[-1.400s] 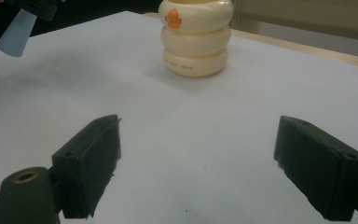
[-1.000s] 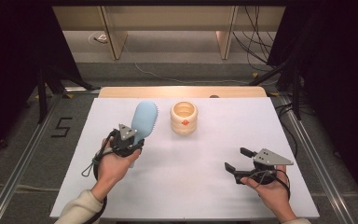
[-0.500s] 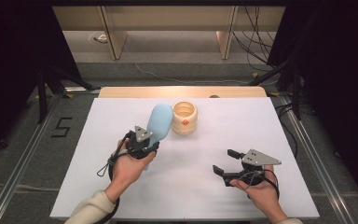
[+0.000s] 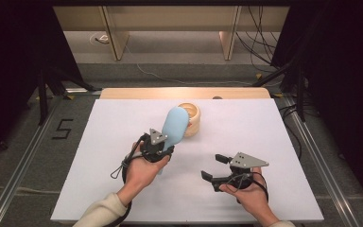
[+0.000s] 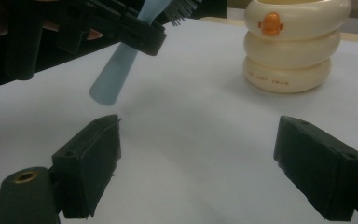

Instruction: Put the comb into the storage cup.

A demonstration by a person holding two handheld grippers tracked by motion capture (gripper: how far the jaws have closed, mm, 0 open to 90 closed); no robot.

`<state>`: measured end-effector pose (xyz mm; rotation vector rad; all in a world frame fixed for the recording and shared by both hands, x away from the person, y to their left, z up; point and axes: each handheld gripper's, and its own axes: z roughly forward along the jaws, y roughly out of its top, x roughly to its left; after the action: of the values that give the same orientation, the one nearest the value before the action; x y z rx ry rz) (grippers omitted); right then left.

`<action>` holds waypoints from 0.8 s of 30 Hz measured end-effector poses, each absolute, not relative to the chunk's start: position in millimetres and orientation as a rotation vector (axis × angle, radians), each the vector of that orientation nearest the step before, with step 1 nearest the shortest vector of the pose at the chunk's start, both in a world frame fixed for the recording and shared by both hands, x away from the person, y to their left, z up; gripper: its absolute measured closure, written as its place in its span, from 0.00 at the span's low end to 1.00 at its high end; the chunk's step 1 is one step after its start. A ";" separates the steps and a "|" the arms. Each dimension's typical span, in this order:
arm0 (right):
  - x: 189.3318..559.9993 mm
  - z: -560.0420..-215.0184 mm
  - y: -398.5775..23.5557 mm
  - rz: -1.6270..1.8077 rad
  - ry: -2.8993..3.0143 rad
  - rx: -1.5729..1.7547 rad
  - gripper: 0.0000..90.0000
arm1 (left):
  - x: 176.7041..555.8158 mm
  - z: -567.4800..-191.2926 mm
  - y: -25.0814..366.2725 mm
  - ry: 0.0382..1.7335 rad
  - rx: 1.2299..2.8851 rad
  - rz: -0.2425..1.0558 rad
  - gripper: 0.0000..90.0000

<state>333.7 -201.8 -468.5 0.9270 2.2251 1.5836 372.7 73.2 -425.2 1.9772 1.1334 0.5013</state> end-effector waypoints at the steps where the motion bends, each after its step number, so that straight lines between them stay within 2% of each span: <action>1: 333.8 -468.9 -199.3 1.591 2.228 0.927 0.17 | 372.6 -425.3 71.8 1.133 1.975 0.500 0.77; 24: 340.7 -480.4 -156.2 1.630 2.312 0.923 0.17 | 369.9 -424.9 36.6 1.066 2.003 0.433 0.77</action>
<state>340.7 -156.2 -480.4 0.9231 2.3116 1.6302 369.9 36.6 -424.9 2.0029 1.0660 0.4331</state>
